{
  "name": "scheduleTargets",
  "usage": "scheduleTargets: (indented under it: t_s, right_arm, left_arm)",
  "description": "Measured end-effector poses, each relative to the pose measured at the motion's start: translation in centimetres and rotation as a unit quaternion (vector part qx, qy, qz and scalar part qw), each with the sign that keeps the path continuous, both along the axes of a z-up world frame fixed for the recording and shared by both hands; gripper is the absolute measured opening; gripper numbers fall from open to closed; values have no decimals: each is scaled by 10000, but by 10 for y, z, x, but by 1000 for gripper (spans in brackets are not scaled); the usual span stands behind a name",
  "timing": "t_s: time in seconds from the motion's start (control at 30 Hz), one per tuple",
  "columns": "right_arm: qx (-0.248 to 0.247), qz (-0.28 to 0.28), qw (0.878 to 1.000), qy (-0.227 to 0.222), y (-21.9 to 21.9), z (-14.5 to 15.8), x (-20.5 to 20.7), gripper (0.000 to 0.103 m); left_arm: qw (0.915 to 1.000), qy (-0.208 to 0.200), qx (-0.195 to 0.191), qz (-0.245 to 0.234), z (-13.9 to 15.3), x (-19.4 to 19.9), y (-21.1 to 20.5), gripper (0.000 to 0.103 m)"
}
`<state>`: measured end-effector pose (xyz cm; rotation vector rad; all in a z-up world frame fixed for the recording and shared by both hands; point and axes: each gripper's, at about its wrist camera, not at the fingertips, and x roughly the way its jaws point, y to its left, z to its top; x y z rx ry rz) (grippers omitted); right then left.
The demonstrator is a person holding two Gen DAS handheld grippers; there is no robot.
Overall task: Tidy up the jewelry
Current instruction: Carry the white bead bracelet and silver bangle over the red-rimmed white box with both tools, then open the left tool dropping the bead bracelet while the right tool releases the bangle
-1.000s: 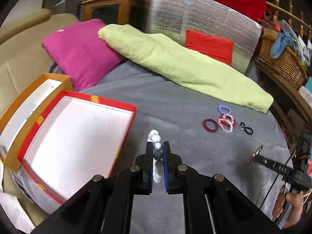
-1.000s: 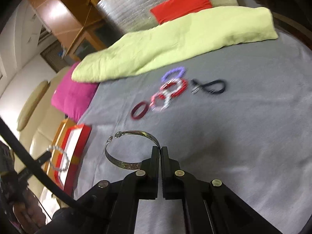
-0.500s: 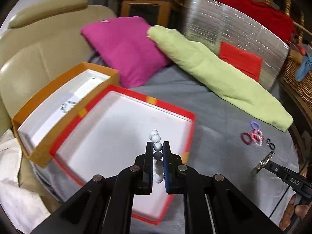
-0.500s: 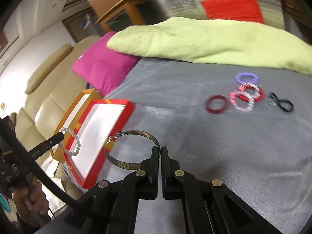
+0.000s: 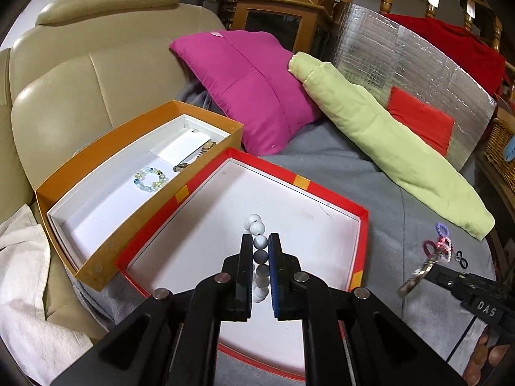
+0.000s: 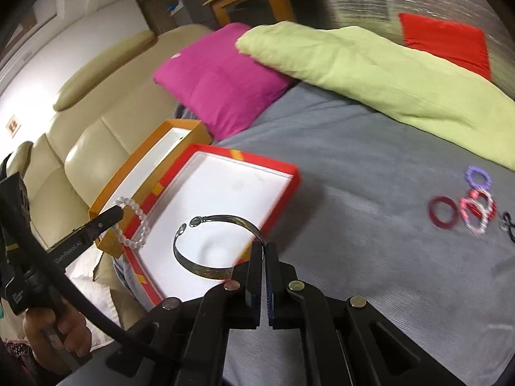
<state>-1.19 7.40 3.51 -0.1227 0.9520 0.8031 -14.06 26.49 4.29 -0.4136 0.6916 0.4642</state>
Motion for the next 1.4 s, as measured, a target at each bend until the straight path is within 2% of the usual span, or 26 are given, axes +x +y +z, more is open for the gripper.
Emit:
scheduleTargets:
  t_s: [0.37, 0.77, 1.1, 1.13, 1.2, 1.27, 1.4]
  right_arm:
    - [-463, 235, 9985, 151, 68, -30, 6, 2]
    - [-833, 150, 9956, 395, 90, -63, 32, 2]
    - [-925, 63, 9944, 515, 103, -72, 39, 2]
    - [-929, 66, 9943, 514, 104, -71, 40, 3]
    - [-916, 55, 9945, 495, 103, -67, 40, 10]
    - [-828, 6, 9957, 407, 97, -60, 39, 27]
    - [-619, -136, 9976, 271, 72, -47, 36, 28]
  left_arm:
    - [9997, 180, -167, 97, -22, 17, 29, 9]
    - [9987, 431, -247, 134, -45, 37, 45, 9]
    - [9970, 707, -219, 211, -52, 55, 55, 10]
    - [9969, 712, -212, 278, -51, 55, 56, 12]
    - [9962, 730, -231, 406, -48, 53, 59, 29]
    - [9963, 696, -171, 477, -42, 49, 58, 40]
    - [9965, 575, 65, 598, -28, 41, 47, 55]
